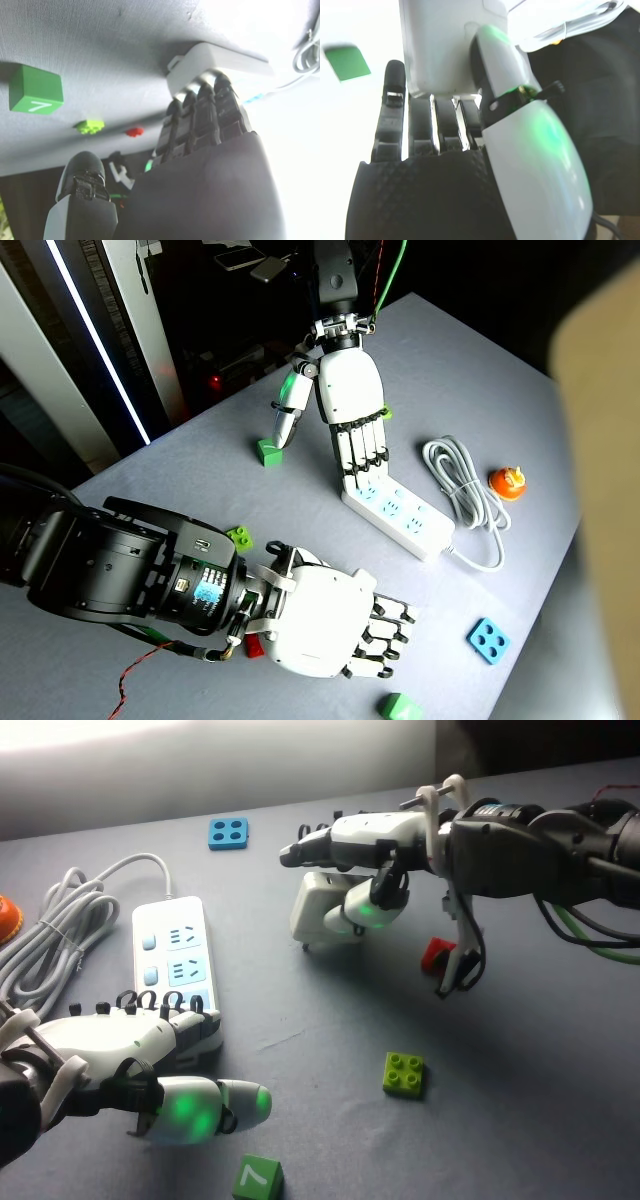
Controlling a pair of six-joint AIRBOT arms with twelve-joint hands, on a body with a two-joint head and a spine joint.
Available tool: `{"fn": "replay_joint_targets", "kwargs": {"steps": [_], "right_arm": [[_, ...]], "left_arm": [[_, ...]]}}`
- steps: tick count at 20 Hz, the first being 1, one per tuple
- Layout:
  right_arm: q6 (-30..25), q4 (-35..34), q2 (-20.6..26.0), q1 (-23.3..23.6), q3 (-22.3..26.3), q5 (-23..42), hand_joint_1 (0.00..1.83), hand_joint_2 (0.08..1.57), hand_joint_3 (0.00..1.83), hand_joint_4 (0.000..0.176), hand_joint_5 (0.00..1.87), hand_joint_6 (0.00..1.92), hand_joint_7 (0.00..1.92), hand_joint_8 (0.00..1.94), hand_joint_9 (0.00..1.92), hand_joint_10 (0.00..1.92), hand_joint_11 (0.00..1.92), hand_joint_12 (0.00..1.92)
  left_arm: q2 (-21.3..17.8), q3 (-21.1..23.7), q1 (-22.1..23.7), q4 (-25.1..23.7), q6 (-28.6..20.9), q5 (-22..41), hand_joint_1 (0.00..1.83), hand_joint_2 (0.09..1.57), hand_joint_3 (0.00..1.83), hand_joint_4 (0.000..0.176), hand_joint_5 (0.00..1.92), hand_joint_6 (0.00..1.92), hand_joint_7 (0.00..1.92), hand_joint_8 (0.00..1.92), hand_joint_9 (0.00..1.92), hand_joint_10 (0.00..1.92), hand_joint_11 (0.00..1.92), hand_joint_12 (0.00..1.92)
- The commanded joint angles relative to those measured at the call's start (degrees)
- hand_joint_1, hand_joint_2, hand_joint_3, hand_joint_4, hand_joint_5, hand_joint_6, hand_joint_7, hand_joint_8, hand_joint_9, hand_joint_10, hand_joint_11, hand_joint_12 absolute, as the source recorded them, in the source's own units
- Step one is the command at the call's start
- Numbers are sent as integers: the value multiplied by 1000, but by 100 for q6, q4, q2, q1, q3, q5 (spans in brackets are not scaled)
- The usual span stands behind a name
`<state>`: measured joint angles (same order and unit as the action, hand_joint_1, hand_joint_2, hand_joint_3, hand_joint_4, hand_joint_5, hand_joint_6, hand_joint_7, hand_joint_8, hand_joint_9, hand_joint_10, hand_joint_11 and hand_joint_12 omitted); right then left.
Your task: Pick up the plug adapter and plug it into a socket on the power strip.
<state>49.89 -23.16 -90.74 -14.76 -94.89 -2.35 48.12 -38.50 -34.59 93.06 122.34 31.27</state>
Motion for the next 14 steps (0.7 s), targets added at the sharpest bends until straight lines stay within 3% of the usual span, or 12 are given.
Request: {"fn": "replay_joint_targets", "kwargs": {"steps": [1,14], "right_arm": [[-6,-33,2,5,-41,570,1176,1249,0,0,181,1,188,2,214,2,0,684],[-8,-33,-87,-43,-119,594,1197,1228,0,0,203,1,186,0,212,1,0,665]], "left_arm": [[11,42,-42,65,-2,-126,0,1158,3,0,28,1,69,1,60,2,3,18],[4,27,-46,65,-9,-127,0,1157,0,0,40,7,81,9,69,11,15,7]]}}
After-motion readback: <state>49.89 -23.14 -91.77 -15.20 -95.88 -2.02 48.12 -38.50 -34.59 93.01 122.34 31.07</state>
